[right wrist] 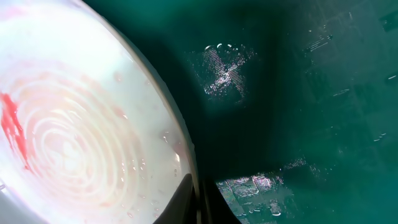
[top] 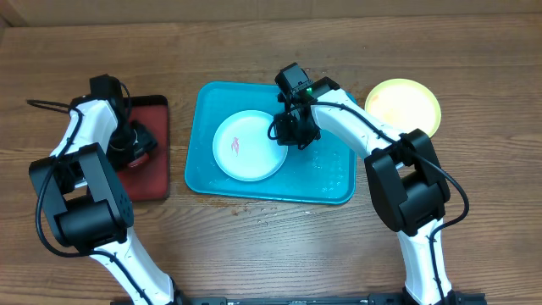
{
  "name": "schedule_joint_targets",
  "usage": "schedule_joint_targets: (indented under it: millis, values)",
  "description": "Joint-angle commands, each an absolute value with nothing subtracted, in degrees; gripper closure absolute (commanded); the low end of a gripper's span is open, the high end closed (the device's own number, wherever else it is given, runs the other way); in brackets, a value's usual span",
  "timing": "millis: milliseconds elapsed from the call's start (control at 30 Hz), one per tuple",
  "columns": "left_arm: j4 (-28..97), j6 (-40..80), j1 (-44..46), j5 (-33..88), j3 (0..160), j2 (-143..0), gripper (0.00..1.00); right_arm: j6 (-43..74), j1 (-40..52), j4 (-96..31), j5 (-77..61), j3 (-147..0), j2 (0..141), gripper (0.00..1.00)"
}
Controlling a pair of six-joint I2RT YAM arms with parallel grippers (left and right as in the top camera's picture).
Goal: Clean dirty plates on tray and stack at the side
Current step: 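Dip the sponge into the red tray with the left gripper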
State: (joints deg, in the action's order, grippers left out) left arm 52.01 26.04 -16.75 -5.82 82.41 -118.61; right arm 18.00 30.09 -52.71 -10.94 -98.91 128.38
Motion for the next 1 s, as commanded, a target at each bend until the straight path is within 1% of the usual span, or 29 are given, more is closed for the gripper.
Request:
schedule_joint_targets:
  millis: [0,33,67,167,200,233,267,300,367,433,733,767,800,833,867,900,967]
  values:
    - [51.92,25.71,-16.86,-4.89,80.99,-117.14,0.78,18.26,30.04,-52.58,-9.89,-98.56,128.07,0.96]
    - [51.86,25.71,-16.86,-4.89,80.99,-117.14,0.89,18.26,30.04,-52.6,-9.89,-98.59,128.07,0.96]
    - [51.75,25.71,-16.86,-4.89,80.99,-117.14,0.96,18.26,30.04,-52.62,-9.89,-98.56,128.07,0.96]
    - [51.31,25.71,-16.86,-5.1,80.99,-117.14,0.96,18.26,30.04,-52.73,-9.89,-98.56,128.07,0.96]
    - [51.13,25.71,-16.86,-5.1,80.99,-117.14,0.93,18.26,30.04,-52.75,-9.89,-98.56,128.07,0.96]
    - [50.89,25.71,-16.86,-5.1,80.99,-117.14,0.8,18.26,30.04,-52.75,-9.89,-98.56,128.07,0.96]
    - [50.68,25.69,-16.86,-5.1,80.99,-117.14,0.57,18.26,30.04,-52.75,-9.89,-98.56,128.07,0.96]
    - [50.26,25.69,-16.86,-5.39,80.99,-117.14,0.31,18.26,30.04,-52.73,-9.89,-98.56,128.07,0.96]
    - [48.75,25.67,-16.86,-6.87,80.99,-117.14,0.09,18.26,30.04,-52.75,-9.89,-98.56,128.07,0.96]
    - [46.72,25.69,-16.86,-9.08,80.99,-117.14,0.0,18.26,30.04,-52.77,-9.89,-98.59,128.07,0.96]
    - [40.49,25.23,-16.86,-9.85,80.99,-117.14,0.01,18.26,30.04,-52.73,-9.91,-98.56,128.07,0.96]
    - [39.99,25.23,-16.86,-9.85,80.99,-117.14,0.11,18.26,30.04,-52.73,-9.91,-98.59,128.07,0.96]
    - [39.51,25.26,-16.86,-9.85,80.99,-117.14,0.36,18.26,30.04,-52.75,-9.91,-98.56,128.07,0.96]
    - [39.27,25.23,-16.86,-9.85,80.99,-117.14,0.56,18.26,30.04,-52.77,-9.91,-98.56,128.07,0.96]
    - [39.11,25.26,-16.86,-9.85,80.99,-117.14,0.82,18.26,30.04,-52.77,-9.91,-98.56,128.07,0.96]
    - [39.11,25.26,-16.86,-9.82,80.99,-117.14,0.96,18.26,30.04,-52.77,-9.91,-98.56,128.07,0.96]
    - [39.16,25.26,-16.86,-9.8,80.99,-117.14,0.96,18.26,30.04,-52.75,-9.91,-98.59,128.07,0.96]
